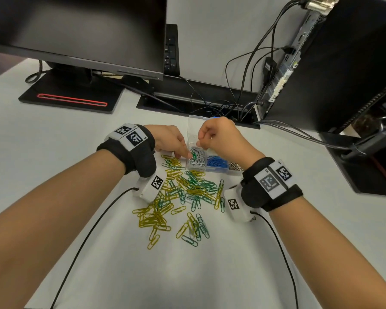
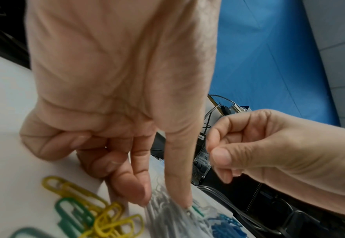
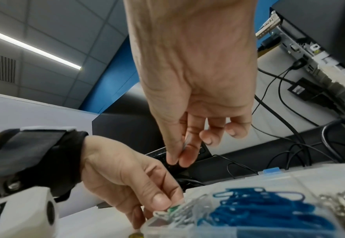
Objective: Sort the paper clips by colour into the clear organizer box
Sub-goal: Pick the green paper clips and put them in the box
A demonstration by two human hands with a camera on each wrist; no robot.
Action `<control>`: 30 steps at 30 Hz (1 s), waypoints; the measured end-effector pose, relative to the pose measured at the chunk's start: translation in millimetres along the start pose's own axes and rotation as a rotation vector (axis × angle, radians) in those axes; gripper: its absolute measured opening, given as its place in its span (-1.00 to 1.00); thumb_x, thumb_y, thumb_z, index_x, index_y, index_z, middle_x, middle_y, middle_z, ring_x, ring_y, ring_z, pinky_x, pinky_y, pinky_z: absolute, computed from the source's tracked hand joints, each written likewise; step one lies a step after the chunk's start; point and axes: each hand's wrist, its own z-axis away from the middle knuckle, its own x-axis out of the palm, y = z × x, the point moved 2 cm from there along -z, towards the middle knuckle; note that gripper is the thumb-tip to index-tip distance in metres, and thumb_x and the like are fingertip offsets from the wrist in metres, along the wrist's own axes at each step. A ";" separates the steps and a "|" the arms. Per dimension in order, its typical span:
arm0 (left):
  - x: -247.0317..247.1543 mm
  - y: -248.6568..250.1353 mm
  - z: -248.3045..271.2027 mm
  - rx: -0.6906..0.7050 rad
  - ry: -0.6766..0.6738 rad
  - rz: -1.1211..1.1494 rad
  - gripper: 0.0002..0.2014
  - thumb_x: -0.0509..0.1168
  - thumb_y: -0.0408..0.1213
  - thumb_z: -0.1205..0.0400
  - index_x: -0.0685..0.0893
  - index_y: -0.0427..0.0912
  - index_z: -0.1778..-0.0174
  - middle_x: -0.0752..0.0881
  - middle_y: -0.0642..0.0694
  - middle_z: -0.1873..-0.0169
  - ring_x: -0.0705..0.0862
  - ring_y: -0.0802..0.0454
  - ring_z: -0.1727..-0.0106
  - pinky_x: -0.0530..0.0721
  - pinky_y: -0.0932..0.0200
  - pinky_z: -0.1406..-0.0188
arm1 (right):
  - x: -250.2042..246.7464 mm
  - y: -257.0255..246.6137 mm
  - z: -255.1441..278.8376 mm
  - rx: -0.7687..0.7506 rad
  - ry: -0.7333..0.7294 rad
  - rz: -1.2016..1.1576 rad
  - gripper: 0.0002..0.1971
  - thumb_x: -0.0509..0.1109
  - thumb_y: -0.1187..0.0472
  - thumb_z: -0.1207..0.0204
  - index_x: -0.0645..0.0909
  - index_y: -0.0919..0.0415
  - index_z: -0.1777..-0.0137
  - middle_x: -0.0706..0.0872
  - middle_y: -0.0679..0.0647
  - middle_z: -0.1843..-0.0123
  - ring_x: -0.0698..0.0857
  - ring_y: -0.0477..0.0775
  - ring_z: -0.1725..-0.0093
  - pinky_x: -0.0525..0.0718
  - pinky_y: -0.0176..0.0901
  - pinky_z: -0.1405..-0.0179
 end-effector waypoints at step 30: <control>-0.2 -0.6 1.7 -0.024 0.009 0.094 -0.70 0.44 -0.07 -0.53 0.78 -0.25 0.01 0.78 -0.19 -0.01 0.63 -0.09 0.05 0.62 -0.13 -0.25 | 35.5 6.5 -18.4 0.042 -0.097 0.326 -0.87 0.54 0.19 -0.38 0.71 0.22 0.15 0.73 0.12 0.17 0.68 0.16 0.13 0.71 0.01 0.07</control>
